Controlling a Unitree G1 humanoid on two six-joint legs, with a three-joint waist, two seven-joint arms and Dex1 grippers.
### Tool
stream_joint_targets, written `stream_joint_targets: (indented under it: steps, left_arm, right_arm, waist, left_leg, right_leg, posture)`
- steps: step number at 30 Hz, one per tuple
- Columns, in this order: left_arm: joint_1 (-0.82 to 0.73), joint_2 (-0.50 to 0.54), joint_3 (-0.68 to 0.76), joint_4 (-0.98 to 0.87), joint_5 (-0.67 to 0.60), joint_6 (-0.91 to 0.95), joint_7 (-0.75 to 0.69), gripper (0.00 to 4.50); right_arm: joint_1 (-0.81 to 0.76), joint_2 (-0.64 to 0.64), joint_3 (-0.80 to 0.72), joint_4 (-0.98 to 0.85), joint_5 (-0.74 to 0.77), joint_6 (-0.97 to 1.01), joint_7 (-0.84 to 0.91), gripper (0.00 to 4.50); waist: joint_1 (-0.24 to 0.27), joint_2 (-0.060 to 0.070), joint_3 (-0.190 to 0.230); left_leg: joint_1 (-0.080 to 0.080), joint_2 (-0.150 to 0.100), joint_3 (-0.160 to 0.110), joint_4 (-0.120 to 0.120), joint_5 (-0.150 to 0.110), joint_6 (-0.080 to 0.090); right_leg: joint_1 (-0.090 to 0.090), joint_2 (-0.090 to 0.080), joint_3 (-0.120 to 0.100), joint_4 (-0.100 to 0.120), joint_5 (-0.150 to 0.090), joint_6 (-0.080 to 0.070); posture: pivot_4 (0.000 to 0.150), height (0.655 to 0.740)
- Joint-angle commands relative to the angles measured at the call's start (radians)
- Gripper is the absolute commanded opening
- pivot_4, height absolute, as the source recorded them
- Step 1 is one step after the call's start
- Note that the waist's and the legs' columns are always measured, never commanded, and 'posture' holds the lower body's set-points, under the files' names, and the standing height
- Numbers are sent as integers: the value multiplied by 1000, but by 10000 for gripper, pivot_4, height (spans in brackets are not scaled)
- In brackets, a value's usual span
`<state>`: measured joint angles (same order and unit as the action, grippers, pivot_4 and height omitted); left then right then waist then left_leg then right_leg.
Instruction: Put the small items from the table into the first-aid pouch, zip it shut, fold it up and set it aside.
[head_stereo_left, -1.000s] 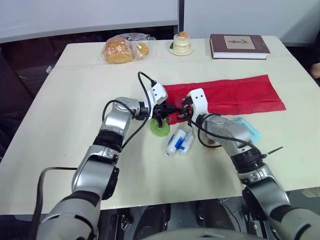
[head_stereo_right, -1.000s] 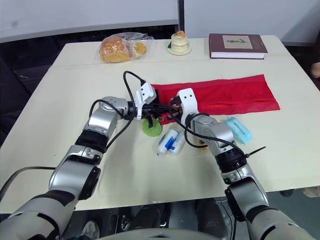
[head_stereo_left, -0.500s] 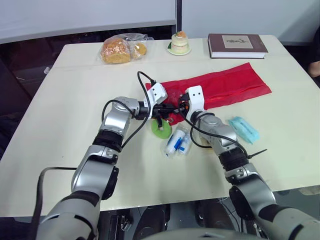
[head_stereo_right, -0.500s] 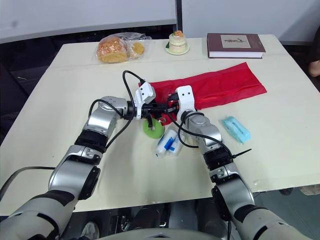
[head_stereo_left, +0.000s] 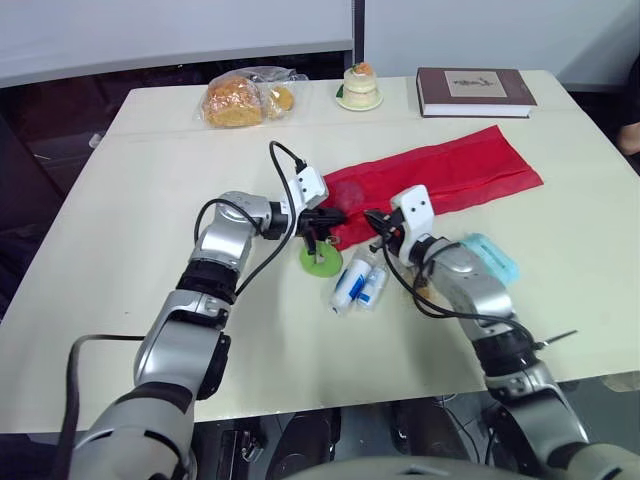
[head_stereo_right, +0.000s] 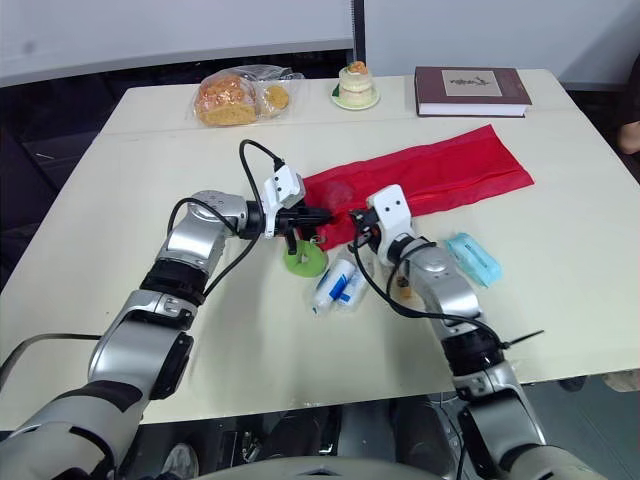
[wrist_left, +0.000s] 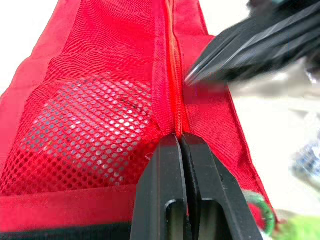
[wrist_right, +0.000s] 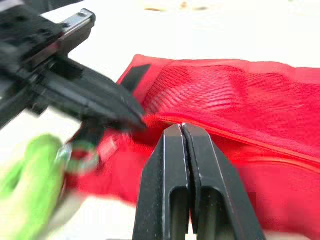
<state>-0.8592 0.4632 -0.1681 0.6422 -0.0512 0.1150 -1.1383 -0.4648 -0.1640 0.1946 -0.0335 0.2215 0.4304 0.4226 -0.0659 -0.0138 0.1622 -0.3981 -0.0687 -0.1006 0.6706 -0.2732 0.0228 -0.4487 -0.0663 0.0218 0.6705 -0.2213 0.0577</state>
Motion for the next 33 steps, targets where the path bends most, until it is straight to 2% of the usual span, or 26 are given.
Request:
stream_joint_targets:
  steps: [1, 2, 5, 7, 9, 10, 16, 19, 27, 33]
  left_arm:
    - [-10, 24, 8, 9, 11, -38, -4, 0]
    - [-13, 35, 13, 18, 13, -44, -4, 0]
    - [-26, 74, 23, 66, 29, -78, 2, 0]
    - [-39, 92, 25, 104, 40, -101, 10, 0]
    - [-59, 111, 25, 154, 54, -127, 24, 0]
    - [-74, 121, 25, 189, 65, -142, 39, 0]
    - [-161, 175, 0, 403, 170, -253, 174, 0]
    - [-182, 186, -8, 462, 204, -302, 197, 0]
    - [-166, 182, 4, 448, 194, -309, 80, 0]
    - [-139, 208, 9, 415, 201, -306, 40, 0]
  right_arm:
    - [28, -28, -42, -194, 82, 30, 60, 6708]
    - [46, -49, -64, -252, 115, 47, 78, 9701]
    - [118, -133, -134, -406, 200, 83, 137, 24666]
    - [165, -186, -169, -469, 244, 107, 165, 32141]
    - [212, -242, -204, -518, 279, 125, 189, 43542]
    - [237, -268, -228, -540, 296, 134, 198, 44754]
    - [345, -353, -359, -623, 389, 153, 200, 44754]
    - [391, -363, -418, -655, 410, 126, 189, 44754]
    - [540, -425, -529, -721, 458, 101, 227, 44754]
    - [609, -477, -656, -737, 582, 86, 298, 44754]
  waist:
    - [-1, 0, 0]
    - [0, 0, 0]
    - [5, 0, 0]
    - [10, 0, 0]
    - [17, 0, 0]
    - [21, 0, 0]
    - [27, -1, 0]
    - [28, -1, 0]
    - [31, -2, 0]
    - [31, -2, 0]
  left_leg:
    - [0, 0, 0, 0, 0, 0]
    - [0, 0, 0, 0, 0, 0]
    - [0, 0, 0, 0, 0, 0]
    - [0, 0, 0, 0, 0, 0]
    - [0, 0, 0, 0, 0, 0]
    - [0, 0, 0, 0, 0, 0]
    - [0, 0, 1, 1, 0, 1]
    - [0, 0, 1, 1, 0, 1]
    - [0, 0, 1, 3, 0, 1]
    - [0, 0, 1, 3, -2, 3]
  right_leg:
    - [0, 0, 0, 0, 0, 0]
    - [0, 0, 0, 0, 0, 0]
    - [0, 0, 0, 0, 0, 0]
    - [0, 0, 0, -1, 0, 0]
    - [1, 0, 0, -1, 0, 0]
    - [1, 0, 0, 0, 0, 0]
    - [1, 0, -1, 1, 0, 0]
    - [1, 0, -1, 1, 0, 0]
    - [2, 0, -1, 2, 0, 0]
    - [3, 0, -1, 2, 0, 0]
  posture:
    - [1500, 7289]
    - [1500, 7289]
    - [1500, 7289]
    - [1500, 7289]
    - [1500, 7289]
    - [1500, 7289]
    - [1500, 7289]
    - [1500, 7289]
    - [1500, 7289]
    - [1500, 7289]
